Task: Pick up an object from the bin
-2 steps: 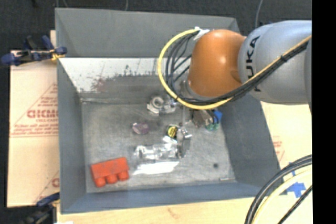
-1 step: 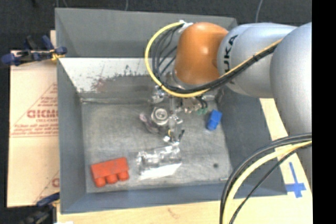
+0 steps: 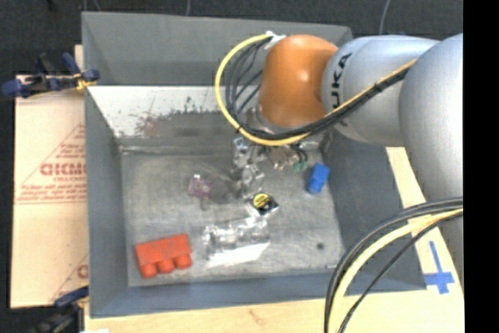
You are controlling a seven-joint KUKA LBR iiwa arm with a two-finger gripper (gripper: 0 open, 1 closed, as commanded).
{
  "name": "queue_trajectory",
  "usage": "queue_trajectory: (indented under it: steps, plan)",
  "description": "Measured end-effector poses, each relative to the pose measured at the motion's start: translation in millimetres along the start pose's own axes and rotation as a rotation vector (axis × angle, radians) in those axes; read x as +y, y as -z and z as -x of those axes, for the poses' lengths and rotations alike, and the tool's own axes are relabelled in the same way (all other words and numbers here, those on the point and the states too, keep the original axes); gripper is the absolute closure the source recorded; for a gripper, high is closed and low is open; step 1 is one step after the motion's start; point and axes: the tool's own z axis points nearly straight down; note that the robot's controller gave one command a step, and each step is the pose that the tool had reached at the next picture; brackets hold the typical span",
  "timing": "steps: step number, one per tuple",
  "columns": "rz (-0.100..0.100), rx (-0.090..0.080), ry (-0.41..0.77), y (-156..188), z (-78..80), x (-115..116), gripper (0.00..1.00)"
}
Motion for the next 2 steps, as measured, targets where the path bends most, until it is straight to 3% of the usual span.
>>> queue_trajectory:
  steps: [1,2]
  plan:
    - [-0.005,-0.008,-0.047,147.8,9.5,-1.4,1.00]
    - [0.001,0.009,-0.130,46.3,-14.1,-14.8,1.00]
